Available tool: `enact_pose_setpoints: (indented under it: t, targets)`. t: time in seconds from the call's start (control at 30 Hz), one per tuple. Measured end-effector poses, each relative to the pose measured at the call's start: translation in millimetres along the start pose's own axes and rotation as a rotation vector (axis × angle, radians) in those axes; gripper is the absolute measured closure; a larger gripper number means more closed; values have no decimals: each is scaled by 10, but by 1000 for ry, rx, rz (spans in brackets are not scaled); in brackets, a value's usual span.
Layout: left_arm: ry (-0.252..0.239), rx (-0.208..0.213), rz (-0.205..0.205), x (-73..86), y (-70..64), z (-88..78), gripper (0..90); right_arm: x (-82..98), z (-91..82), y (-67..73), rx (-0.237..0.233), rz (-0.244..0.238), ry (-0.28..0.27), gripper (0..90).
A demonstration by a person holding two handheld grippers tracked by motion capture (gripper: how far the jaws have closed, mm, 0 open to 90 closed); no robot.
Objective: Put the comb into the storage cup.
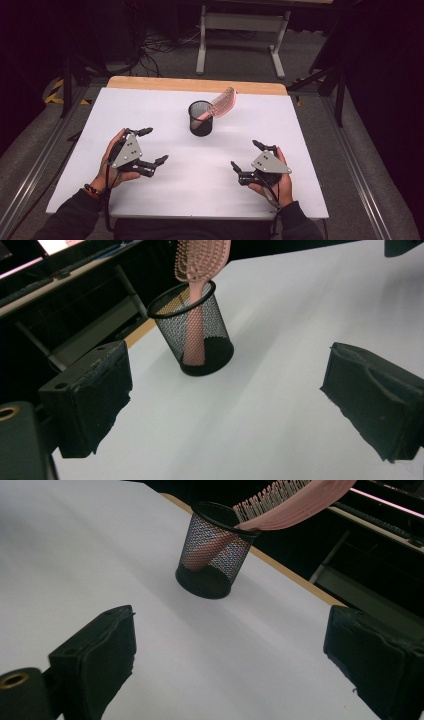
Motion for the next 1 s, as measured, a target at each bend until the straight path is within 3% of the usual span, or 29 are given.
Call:
enact_pose_setpoints:
  t: [0.13,0.57,0.67,0.73,0.77,1.0]
  targets:
    - [26,-21,9,81,8,-42,66,5,3,3,0,-1,2,74]
    - [81,-33,-44,373,-22,-151,64,15,14,36,-12,-2,6,74]
    - [96,-43,-38,433,-19,-185,63,18,17,67,-27,-2,4,74]
    - [99,-42,-54,463,-23,-209,62,31,20,78,-26,-12,11,74]
    - [108,-51,-41,472,-13,-223,60,36,20,83,-29,-9,11,74]
    - [106,-71,-71,546,32,-346,55,61,5,92,-32,0,7,69]
Point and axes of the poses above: each handheld gripper's, and its own axes: z roughly forward along the jaws, x roughly out of its underside, y roughly to its left, the point moved 8 cm from there along z, roughly forward along the jaws, and after that the axes turned 7 degrees about -y, right-handed, at the moved point
